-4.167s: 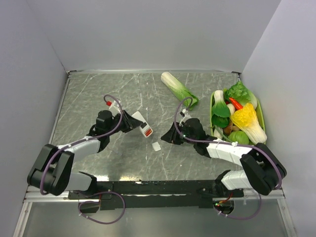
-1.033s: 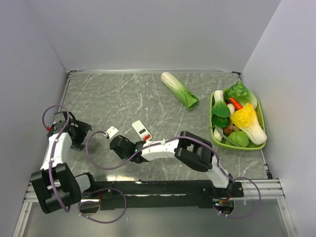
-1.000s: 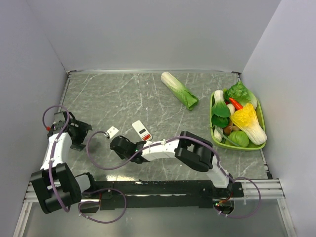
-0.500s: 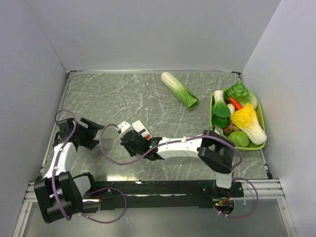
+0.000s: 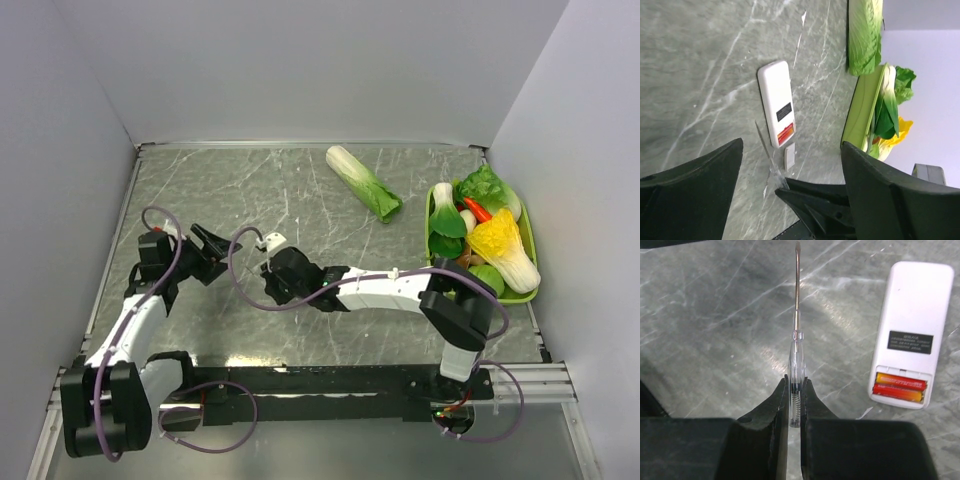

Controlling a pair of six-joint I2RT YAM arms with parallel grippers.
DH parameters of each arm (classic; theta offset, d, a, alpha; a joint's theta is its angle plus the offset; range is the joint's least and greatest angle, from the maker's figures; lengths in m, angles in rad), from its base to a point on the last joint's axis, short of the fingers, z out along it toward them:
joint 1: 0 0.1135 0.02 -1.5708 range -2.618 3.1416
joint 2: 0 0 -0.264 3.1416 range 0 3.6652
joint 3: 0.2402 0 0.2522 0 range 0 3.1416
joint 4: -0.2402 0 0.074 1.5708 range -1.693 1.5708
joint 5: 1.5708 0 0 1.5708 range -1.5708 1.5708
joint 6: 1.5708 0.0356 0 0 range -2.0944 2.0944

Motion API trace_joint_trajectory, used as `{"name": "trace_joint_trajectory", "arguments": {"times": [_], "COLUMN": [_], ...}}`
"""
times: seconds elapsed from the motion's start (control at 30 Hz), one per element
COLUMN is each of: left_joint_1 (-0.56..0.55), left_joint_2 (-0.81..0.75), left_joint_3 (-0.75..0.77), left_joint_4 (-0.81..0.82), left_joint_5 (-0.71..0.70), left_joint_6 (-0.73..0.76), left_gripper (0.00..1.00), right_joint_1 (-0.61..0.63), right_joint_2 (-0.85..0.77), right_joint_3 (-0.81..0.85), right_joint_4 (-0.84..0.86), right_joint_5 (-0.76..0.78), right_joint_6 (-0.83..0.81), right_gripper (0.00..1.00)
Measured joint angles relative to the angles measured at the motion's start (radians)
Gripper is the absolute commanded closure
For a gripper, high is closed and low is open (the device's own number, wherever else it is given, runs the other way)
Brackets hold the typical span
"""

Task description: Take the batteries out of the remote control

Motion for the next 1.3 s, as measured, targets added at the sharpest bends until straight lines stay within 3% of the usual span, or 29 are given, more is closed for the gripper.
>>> {"name": "trace_joint_trajectory", "arguments": {"times": [0.43, 0.73, 0.97, 1.0, 1.13, 1.17, 1.2, 1.3], "left_joint_1": [-0.101, -0.156, -0.174, -0.175, -0.178, -0.178, -0.178, -0.178], "left_joint_2": [0.06, 0.094, 0.132, 0.137, 0.159, 0.164, 0.168, 0.171], "left_joint_3": [-0.037, -0.022, 0.002, 0.004, 0.006, 0.003, -0.005, -0.039], "left_joint_4": [0.086, 0.077, 0.078, 0.082, 0.116, 0.135, 0.159, 0.235], "left_joint_5": [0.014, -0.013, -0.034, -0.032, -0.004, 0.007, 0.017, 0.043], "left_joint_6": [-0.058, -0.061, -0.057, -0.059, -0.068, -0.078, -0.09, -0.143], "left_gripper": [0.44, 0.67, 0.99, 0.99, 0.99, 0.99, 0.99, 0.99], "right_joint_1": [-0.012, -0.013, -0.012, -0.012, -0.013, -0.013, -0.013, -0.013], "right_joint_2": [-0.1, -0.1, -0.1, -0.1, -0.103, -0.106, -0.112, -0.145], "right_joint_3": [-0.039, -0.051, -0.056, -0.056, -0.07, -0.076, -0.087, -0.129], "right_joint_4": [0.034, 0.04, 0.038, 0.037, 0.043, 0.049, 0.06, 0.088], "right_joint_5": [-0.016, -0.015, -0.009, -0.007, 0.002, 0.004, 0.005, 0.004], "right_joint_6": [0.039, 0.04, 0.027, 0.026, 0.026, 0.027, 0.027, 0.036], "right_gripper": [1.0, 1.0, 1.0, 1.0, 0.76, 0.62, 0.56, 0.45]}}
